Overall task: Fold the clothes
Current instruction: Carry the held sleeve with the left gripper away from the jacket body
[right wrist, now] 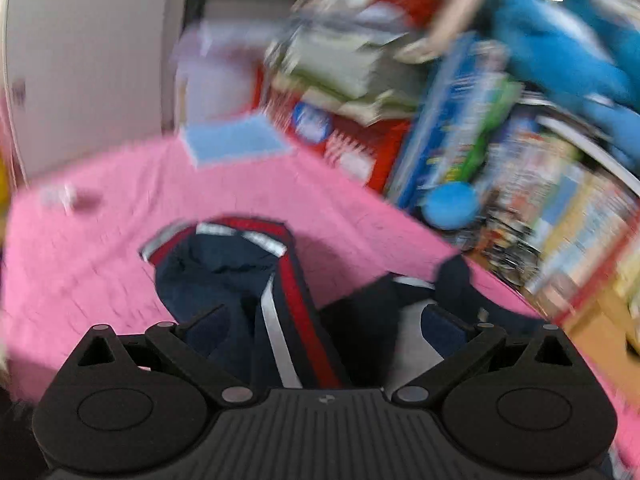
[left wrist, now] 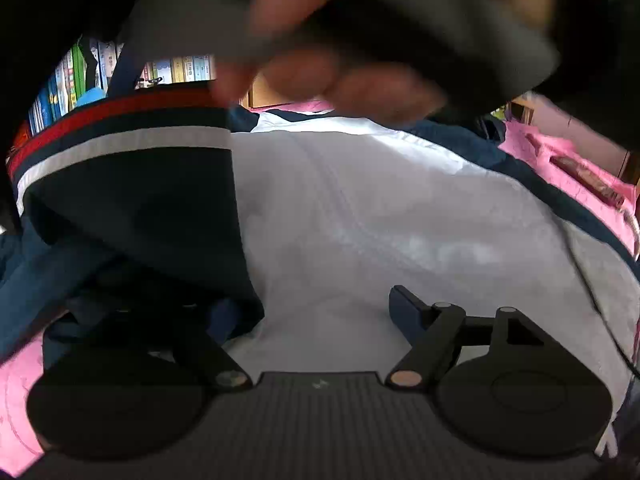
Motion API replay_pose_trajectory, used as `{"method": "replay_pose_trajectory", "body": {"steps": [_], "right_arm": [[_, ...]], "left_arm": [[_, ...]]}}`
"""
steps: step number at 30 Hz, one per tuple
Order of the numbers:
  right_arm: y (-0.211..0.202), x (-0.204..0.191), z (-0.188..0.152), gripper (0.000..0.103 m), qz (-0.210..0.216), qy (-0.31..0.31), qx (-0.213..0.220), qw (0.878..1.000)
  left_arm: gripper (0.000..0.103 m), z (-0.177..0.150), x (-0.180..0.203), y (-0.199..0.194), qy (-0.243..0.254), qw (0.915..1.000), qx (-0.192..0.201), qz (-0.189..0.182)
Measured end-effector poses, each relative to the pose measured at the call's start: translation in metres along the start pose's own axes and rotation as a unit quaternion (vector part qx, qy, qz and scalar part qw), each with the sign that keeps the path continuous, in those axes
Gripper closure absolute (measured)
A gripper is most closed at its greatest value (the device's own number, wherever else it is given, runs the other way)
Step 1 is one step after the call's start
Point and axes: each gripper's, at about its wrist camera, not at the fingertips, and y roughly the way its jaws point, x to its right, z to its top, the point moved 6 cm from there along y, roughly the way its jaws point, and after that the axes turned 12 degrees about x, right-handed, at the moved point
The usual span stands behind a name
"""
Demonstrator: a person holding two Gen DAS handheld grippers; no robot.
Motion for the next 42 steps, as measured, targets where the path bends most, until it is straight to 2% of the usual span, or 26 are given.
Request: {"method": "replay_pose_trajectory", "body": {"steps": [1, 2, 3, 4, 5, 8, 11, 14, 17, 19, 20, 21, 23, 25, 26, 27, 29, 30, 31, 32, 34, 35, 36, 38, 40, 42], "right_arm": [[0.014, -0.004, -0.003, 0.008, 0.003, -0.002, -0.024, 1.0], [0.022, -0.005, -0.009, 0.034, 0.0, 0.003, -0.041, 0.999], [0.027, -0.005, -0.016, 0.069, -0.004, 0.01, -0.056, 0.998], [0.029, -0.001, -0.022, 0.08, -0.012, 0.021, -0.06, 0.998], [0.023, 0.006, -0.029, 0.084, -0.022, 0.032, -0.053, 0.998], [0.0, 0.037, -0.048, 0.085, -0.059, 0.066, -0.028, 0.996], [-0.021, 0.08, -0.076, 0.084, -0.099, 0.116, -0.032, 0.988], [-0.036, 0.108, -0.104, 0.083, -0.093, 0.187, -0.023, 0.978], [-0.048, 0.116, -0.128, 0.081, -0.08, 0.233, 0.016, 0.969], [-0.05, 0.117, -0.143, 0.08, -0.085, 0.25, 0.028, 0.964], [-0.05, 0.117, -0.15, 0.074, -0.089, 0.259, 0.032, 0.961], [-0.048, 0.117, -0.157, 0.069, -0.093, 0.267, 0.034, 0.959], [-0.049, 0.116, -0.168, 0.066, -0.093, 0.282, 0.054, 0.953], [-0.052, 0.114, -0.173, 0.064, -0.093, 0.292, 0.083, 0.948], [-0.052, 0.113, -0.174, 0.058, -0.093, 0.296, 0.094, 0.946], [-0.053, 0.113, -0.176, 0.047, -0.096, 0.3, 0.106, 0.943], [-0.056, 0.114, -0.177, 0.035, -0.091, 0.311, 0.119, 0.939], [-0.058, 0.115, -0.177, 0.028, -0.088, 0.315, 0.127, 0.936], [-0.061, 0.116, -0.177, 0.025, -0.085, 0.32, 0.138, 0.933], [-0.063, 0.119, -0.178, 0.021, -0.081, 0.327, 0.147, 0.93], [-0.067, 0.123, -0.179, 0.016, -0.075, 0.344, 0.162, 0.922], [-0.068, 0.127, -0.182, 0.015, -0.07, 0.357, 0.166, 0.917], [-0.069, 0.13, -0.185, 0.015, -0.065, 0.369, 0.168, 0.912], [-0.07, 0.135, -0.19, 0.015, -0.059, 0.39, 0.172, 0.903], [-0.072, 0.139, -0.193, 0.015, -0.055, 0.404, 0.176, 0.896], [-0.072, 0.138, -0.193, 0.012, -0.055, 0.404, 0.18, 0.895]], "left_arm": [[0.025, 0.001, -0.002, 0.0, -0.007, 1.0, 0.002, -0.003], [0.024, 0.001, -0.004, -0.001, -0.014, 0.9999, 0.004, -0.007], [0.022, 0.001, -0.006, -0.001, -0.022, 0.9997, 0.005, -0.011], [0.022, 0.001, -0.007, -0.002, -0.028, 0.9995, 0.006, -0.015], [0.022, 0.002, -0.009, -0.002, -0.034, 0.9992, 0.007, -0.02], [0.022, 0.003, -0.012, -0.005, -0.046, 0.9985, 0.013, -0.027], [0.022, 0.005, -0.013, -0.013, -0.051, 0.9977, 0.021, -0.039], [0.021, 0.014, -0.02, -0.029, -0.095, 0.9933, 0.028, -0.059], [0.011, 0.034, -0.05, -0.06, -0.162, 0.9829, 0.062, -0.061], [0.005, 0.04, -0.08, -0.08, -0.209, 0.9732, 0.089, -0.036], [0.003, 0.04, -0.098, -0.085, -0.235, 0.9672, 0.095, -0.018], [0.003, 0.04, -0.114, -0.084, -0.259, 0.9613, 0.094, 0.0], [0.003, 0.039, -0.147, -0.081, -0.306, 0.947, 0.092, 0.036], [0.003, 0.035, -0.167, -0.063, -0.352, 0.9318, 0.077, 0.039], [0.003, 0.031, -0.173, -0.053, -0.37, 0.9258, 0.069, 0.039], [0.003, 0.025, -0.177, -0.04, -0.38, 0.9221, 0.058, 0.042], [0.003, 0.013, -0.185, -0.017, -0.405, 0.9114, 0.038, 0.062], [0.002, 0.009, -0.188, -0.008, -0.421, 0.9039, 0.044, 0.06], [0.003, 0.008, -0.186, -0.007, -0.432, 0.8977, 0.063, 0.058], [0.004, 0.01, -0.186, -0.003, -0.438, 0.8947, 0.065, 0.059], [0.037, 0.014, -0.186, 0.004, -0.45, 0.8885, 0.068, 0.061], [0.073, 0.015, -0.185, 0.007, -0.453, 0.8868, 0.065, 0.064], [0.084, 0.016, -0.185, 0.009, -0.456, 0.8853, 0.062, 0.067], [0.088, 0.024, -0.187, 0.004, -0.446, 0.8877, 0.086, 0.077], [0.089, 0.037, -0.19, -0.01, -0.409, 0.8996, 0.12, 0.096], [0.089, 0.05, -0.199, -0.029, -0.386, 0.9042, 0.144, 0.112]]}}
